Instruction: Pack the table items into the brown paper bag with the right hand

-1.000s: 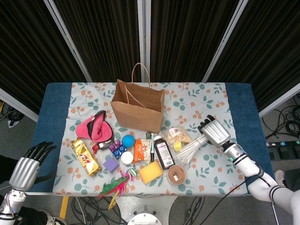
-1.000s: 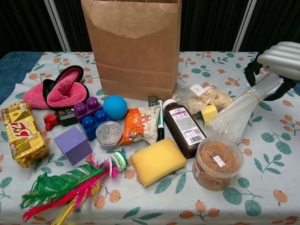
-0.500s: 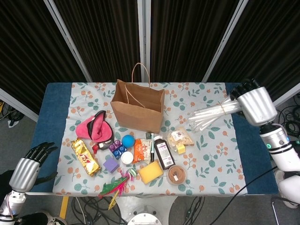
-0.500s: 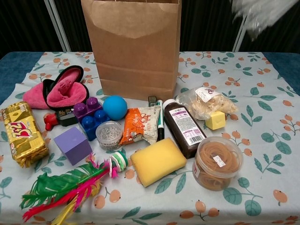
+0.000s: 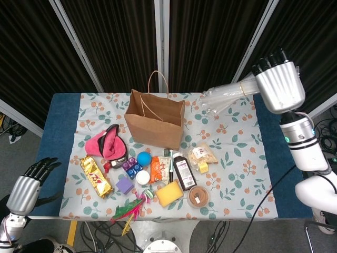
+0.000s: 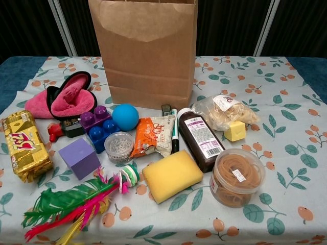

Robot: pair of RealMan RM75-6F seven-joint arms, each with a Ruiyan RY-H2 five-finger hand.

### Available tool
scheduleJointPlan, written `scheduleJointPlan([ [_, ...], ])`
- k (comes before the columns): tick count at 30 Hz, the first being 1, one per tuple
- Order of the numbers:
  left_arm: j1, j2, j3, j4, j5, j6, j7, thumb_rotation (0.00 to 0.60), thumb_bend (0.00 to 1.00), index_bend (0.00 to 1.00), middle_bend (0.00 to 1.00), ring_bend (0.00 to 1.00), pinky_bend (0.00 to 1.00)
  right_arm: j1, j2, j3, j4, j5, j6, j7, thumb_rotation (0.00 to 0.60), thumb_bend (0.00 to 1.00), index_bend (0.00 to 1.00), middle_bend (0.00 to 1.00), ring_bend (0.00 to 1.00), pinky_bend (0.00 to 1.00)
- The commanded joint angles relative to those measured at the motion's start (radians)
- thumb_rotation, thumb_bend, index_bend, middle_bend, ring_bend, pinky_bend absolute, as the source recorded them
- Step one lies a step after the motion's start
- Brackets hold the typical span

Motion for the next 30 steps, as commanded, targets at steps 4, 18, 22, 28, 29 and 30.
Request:
scheduleJointPlan([
  [4,0.003,0.007,-0.001,0.014,-0.005,0.005,-0.024,0.6,0.11,0.26,0.27,0.17,0.25,0.132,-0.193,0.024,0.045,0.108,0.005,-0.195,0.6,0.21,0.73,0.54,0.4,0.26],
  [18,0.011,0.012,0.006,0.04,-0.007,0.011,-0.053,0.6,0.11,0.26,0.27,0.17,0.25,0.272,-0.415,0.013,0.17,0.165,0.029,-0.372,0.6,0.22,0.73,0.54,0.4,0.26],
  [22,0.013,0.01,0.006,0.049,-0.01,0.01,-0.065,0.6,0.11,0.26,0.27,0.17,0.25,0.293,-0.446,-0.003,0.19,0.17,0.021,-0.402,0.6,0.23,0.72,0.53,0.39,0.25],
  [28,0.011,0.004,0.004,0.06,-0.012,0.009,-0.08,0.6,0.11,0.26,0.27,0.17,0.25,0.309,-0.439,-0.012,0.162,0.224,-0.006,-0.461,0.6,0.09,0.38,0.35,0.14,0.04],
  [29,0.011,0.003,0.004,0.061,-0.012,0.009,-0.082,0.6,0.11,0.26,0.27,0.17,0.25,0.311,-0.435,-0.012,0.154,0.232,-0.006,-0.468,0.6,0.08,0.32,0.31,0.1,0.02],
  [30,0.011,0.003,0.003,0.061,-0.013,0.009,-0.083,0.6,0.11,0.26,0.27,0.17,0.25,0.312,-0.431,-0.01,0.145,0.236,-0.005,-0.471,0.6,0.07,0.25,0.27,0.06,0.0],
])
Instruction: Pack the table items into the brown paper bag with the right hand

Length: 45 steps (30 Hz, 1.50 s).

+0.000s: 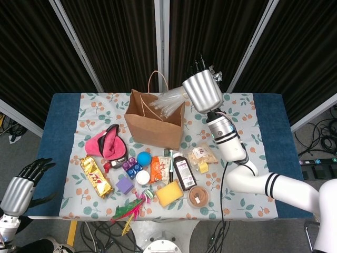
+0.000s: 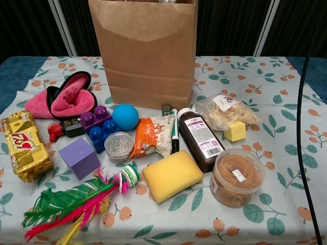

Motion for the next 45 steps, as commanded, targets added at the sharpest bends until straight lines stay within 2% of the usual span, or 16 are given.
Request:
scheduleJointPlan([
  [1,0.0,-0.001,0.0,0.001,-0.001,0.0,-0.003,0.6,0.11,0.26,0.27,0.17,0.25,0.007,0.016,0.001,-0.031,0.02,-0.001,-0.019,0.6,0.06,0.2,0.23,0.03,0.0],
  [4,0.0,-0.002,0.001,0.001,0.002,0.001,-0.003,0.6,0.11,0.26,0.27,0.17,0.25,0.007,0.028,0.0,-0.054,0.015,0.008,-0.012,0.6,0.05,0.08,0.19,0.0,0.0],
  [6,-0.001,-0.002,0.0,-0.001,0.004,0.004,-0.002,0.6,0.11,0.26,0.27,0.17,0.25,0.005,0.035,-0.002,-0.065,0.007,0.015,-0.006,0.6,0.04,0.06,0.18,0.0,0.0],
  [15,-0.001,0.0,0.001,-0.016,0.008,0.005,0.006,0.6,0.11,0.26,0.27,0.17,0.25,-0.039,0.087,-0.016,-0.143,-0.099,0.086,0.094,0.6,0.02,0.05,0.18,0.0,0.0],
  [18,-0.001,0.0,0.003,-0.019,0.01,0.005,0.007,0.6,0.11,0.26,0.27,0.17,0.25,-0.097,0.143,-0.042,-0.219,-0.138,0.122,0.14,0.6,0.01,0.08,0.2,0.04,0.0],
  [20,-0.001,-0.001,0.004,-0.021,0.011,0.004,0.007,0.6,0.11,0.26,0.27,0.17,0.25,-0.168,0.192,-0.071,-0.319,-0.096,0.147,0.157,0.6,0.0,0.13,0.22,0.08,0.0],
  [22,-0.002,-0.002,0.005,-0.022,0.013,0.002,0.009,0.6,0.11,0.26,0.27,0.17,0.25,-0.251,0.241,-0.11,-0.446,-0.007,0.168,0.17,0.6,0.0,0.17,0.22,0.1,0.0],
  [24,-0.003,-0.003,0.007,-0.024,0.016,0.001,0.012,0.6,0.11,0.26,0.27,0.17,0.25,-0.32,0.269,-0.143,-0.53,0.044,0.174,0.243,0.6,0.0,0.17,0.22,0.1,0.0],
  [26,-0.005,-0.005,0.008,-0.021,0.017,-0.005,0.014,0.6,0.11,0.26,0.27,0.17,0.25,-0.39,0.278,-0.188,-0.556,0.041,0.161,0.367,0.6,0.0,0.17,0.22,0.09,0.0],
  [29,-0.008,-0.009,0.011,-0.019,0.019,-0.01,0.018,0.6,0.11,0.26,0.27,0.17,0.25,-0.465,0.236,-0.245,-0.492,-0.022,0.121,0.571,0.6,0.0,0.17,0.22,0.09,0.0],
  [33,-0.01,-0.008,0.014,-0.02,0.024,-0.013,0.026,0.6,0.11,0.26,0.27,0.17,0.25,-0.51,0.128,-0.27,-0.348,-0.044,0.027,0.827,0.6,0.0,0.17,0.21,0.07,0.0],
  [36,-0.009,-0.004,0.015,-0.022,0.025,-0.013,0.032,0.6,0.11,0.26,0.27,0.17,0.25,-0.503,0.063,-0.258,-0.254,-0.016,-0.095,0.98,0.6,0.0,0.13,0.2,0.04,0.0],
  [41,-0.009,0.0,0.016,-0.027,0.021,-0.017,0.039,0.6,0.11,0.26,0.27,0.17,0.25,-0.477,-0.047,-0.198,-0.118,0.001,-0.254,1.216,0.6,0.0,0.11,0.19,0.01,0.0],
  [45,-0.009,0.001,0.016,-0.028,0.02,-0.02,0.043,0.6,0.11,0.26,0.27,0.17,0.25,-0.451,-0.12,-0.176,-0.02,0.022,-0.342,1.291,0.6,0.0,0.1,0.19,0.01,0.0],
])
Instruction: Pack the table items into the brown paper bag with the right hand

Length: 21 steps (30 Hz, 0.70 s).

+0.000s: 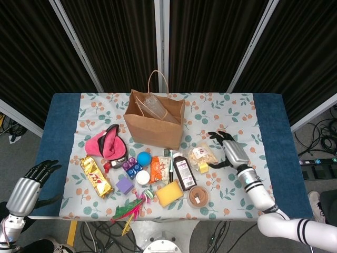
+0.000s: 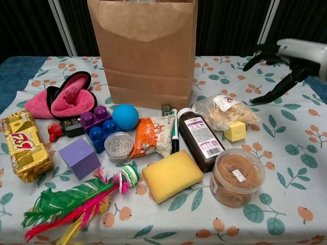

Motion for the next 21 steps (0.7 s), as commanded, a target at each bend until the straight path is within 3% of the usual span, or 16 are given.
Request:
scheduleJointPlan([
  [1,0.0,0.001,0.0,0.001,-0.002,-0.002,0.0,0.6,0.11,0.26,0.27,0.17,0.25,0.02,-0.121,0.036,0.145,0.032,-0.122,0.103,0.6,0.0,0.1,0.19,0.01,0.0],
  [10,0.001,0.002,-0.004,0.007,-0.01,-0.003,-0.003,0.6,0.11,0.26,0.27,0.17,0.25,0.057,-0.221,0.09,0.241,0.049,-0.13,0.108,0.6,0.0,0.1,0.2,0.02,0.0],
  [21,-0.002,0.003,-0.008,0.007,-0.018,-0.008,-0.013,0.6,0.11,0.26,0.27,0.17,0.25,0.029,-0.226,0.073,0.221,0.098,-0.035,-0.038,0.6,0.0,0.14,0.25,0.07,0.0],
])
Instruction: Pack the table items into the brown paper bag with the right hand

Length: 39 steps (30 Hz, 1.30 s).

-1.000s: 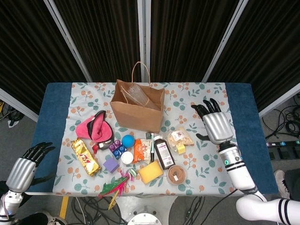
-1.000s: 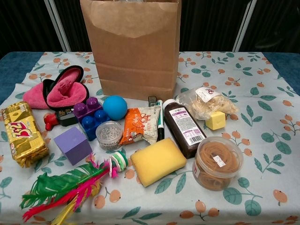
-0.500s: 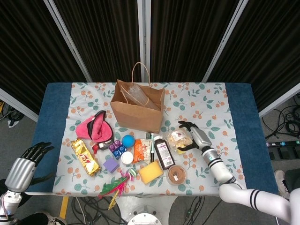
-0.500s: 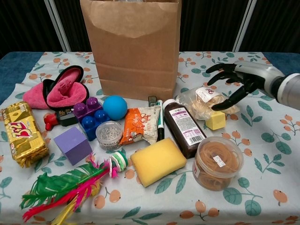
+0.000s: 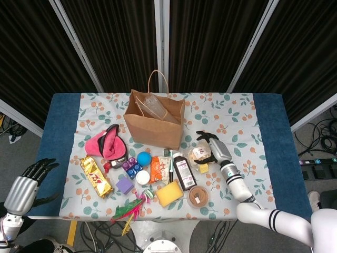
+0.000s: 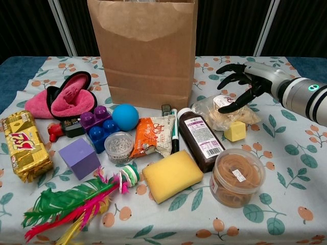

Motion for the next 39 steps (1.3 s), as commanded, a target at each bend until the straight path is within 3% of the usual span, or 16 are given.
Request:
scheduleJointPlan([
  [1,-0.001,-0.002,0.001,0.003,0.0,-0.004,-0.003,0.6,0.11,0.26,0.27,0.17,0.25,-0.015,0.012,-0.011,-0.028,0.038,0.043,-0.077,0.6,0.0,0.14,0.25,0.07,0.0],
  [15,0.001,-0.006,-0.003,0.016,-0.01,-0.004,-0.01,0.6,0.11,0.26,0.27,0.17,0.25,0.013,-0.055,-0.009,0.028,0.167,0.027,-0.221,0.6,0.0,0.24,0.29,0.11,0.0],
  [24,-0.001,-0.003,-0.005,0.006,-0.007,0.0,-0.006,0.6,0.11,0.26,0.27,0.17,0.25,0.001,-0.068,0.001,0.016,0.149,0.111,-0.275,0.6,0.18,0.51,0.47,0.29,0.02],
  [33,-0.003,0.001,-0.003,-0.016,-0.002,-0.002,-0.001,0.6,0.11,0.26,0.27,0.17,0.25,-0.048,0.053,0.057,-0.166,0.032,0.25,-0.257,0.6,0.23,0.59,0.53,0.35,0.06],
  [39,-0.002,0.006,0.0,-0.026,0.006,0.004,0.007,0.6,0.11,0.26,0.27,0.17,0.25,-0.031,0.175,0.188,-0.369,-0.025,0.349,-0.287,0.6,0.24,0.59,0.53,0.35,0.06],
])
